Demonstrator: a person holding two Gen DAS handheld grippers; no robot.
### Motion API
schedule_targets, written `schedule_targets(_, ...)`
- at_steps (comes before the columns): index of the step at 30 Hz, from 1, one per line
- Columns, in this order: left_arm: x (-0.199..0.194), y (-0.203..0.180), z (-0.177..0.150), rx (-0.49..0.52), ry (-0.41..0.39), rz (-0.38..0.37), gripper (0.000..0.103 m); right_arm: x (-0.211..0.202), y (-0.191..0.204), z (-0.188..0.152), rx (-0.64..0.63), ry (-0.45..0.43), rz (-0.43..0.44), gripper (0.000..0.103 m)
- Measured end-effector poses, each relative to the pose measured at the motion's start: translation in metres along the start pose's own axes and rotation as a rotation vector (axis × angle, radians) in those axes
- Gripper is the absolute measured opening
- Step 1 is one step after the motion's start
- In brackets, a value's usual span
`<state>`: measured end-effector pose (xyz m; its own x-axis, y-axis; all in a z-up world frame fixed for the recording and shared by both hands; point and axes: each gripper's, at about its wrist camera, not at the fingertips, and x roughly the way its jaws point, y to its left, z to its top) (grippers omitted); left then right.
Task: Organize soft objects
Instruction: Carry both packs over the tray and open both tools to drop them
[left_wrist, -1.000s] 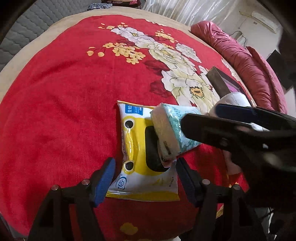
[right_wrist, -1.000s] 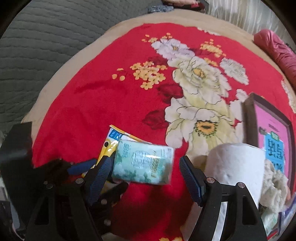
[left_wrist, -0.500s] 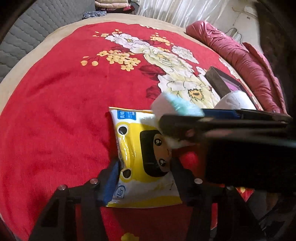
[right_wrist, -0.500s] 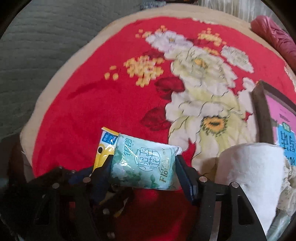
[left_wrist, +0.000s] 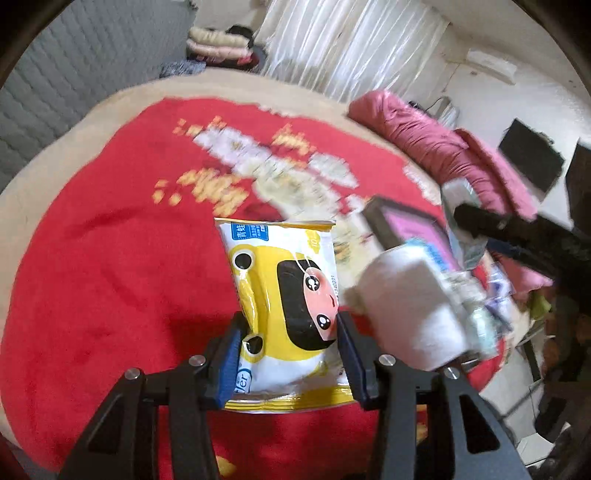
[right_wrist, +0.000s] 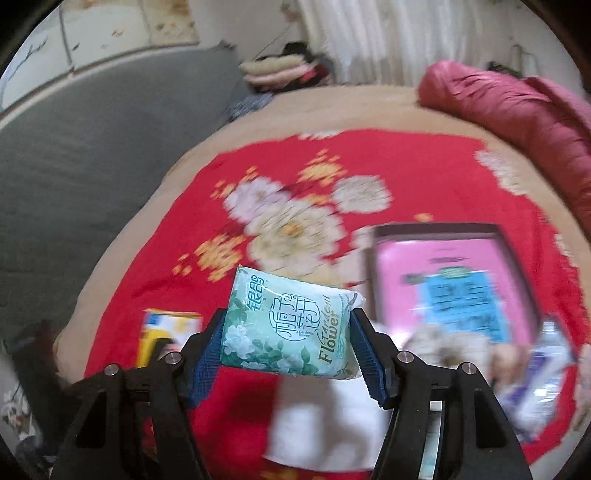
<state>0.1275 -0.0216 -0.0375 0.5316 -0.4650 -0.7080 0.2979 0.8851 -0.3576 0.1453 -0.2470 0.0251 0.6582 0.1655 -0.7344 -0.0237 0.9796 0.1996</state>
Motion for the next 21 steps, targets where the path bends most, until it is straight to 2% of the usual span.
schedule_targets(5, -0.011, -0.049, 0.007, 0.076, -0.021, -0.054, 0.048, -0.038, -0.055, -0.002, 0.057, -0.067, -0.121, 0.067)
schedule_targets(11, 0.004, -0.115, 0.005, 0.174, 0.025, -0.088, 0.048, -0.057, -0.11, -0.016, 0.092, -0.076, -0.266, 0.067)
schedule_targets(17, 0.028, -0.182, 0.005, 0.282, 0.06, -0.132, 0.048, -0.061, -0.143, -0.033, 0.107, -0.056, -0.318, 0.067)
schedule_targets(21, 0.049, -0.212, 0.007, 0.324, 0.091, -0.113, 0.048, -0.064, -0.164, -0.042, 0.139, -0.036, -0.315, 0.067)
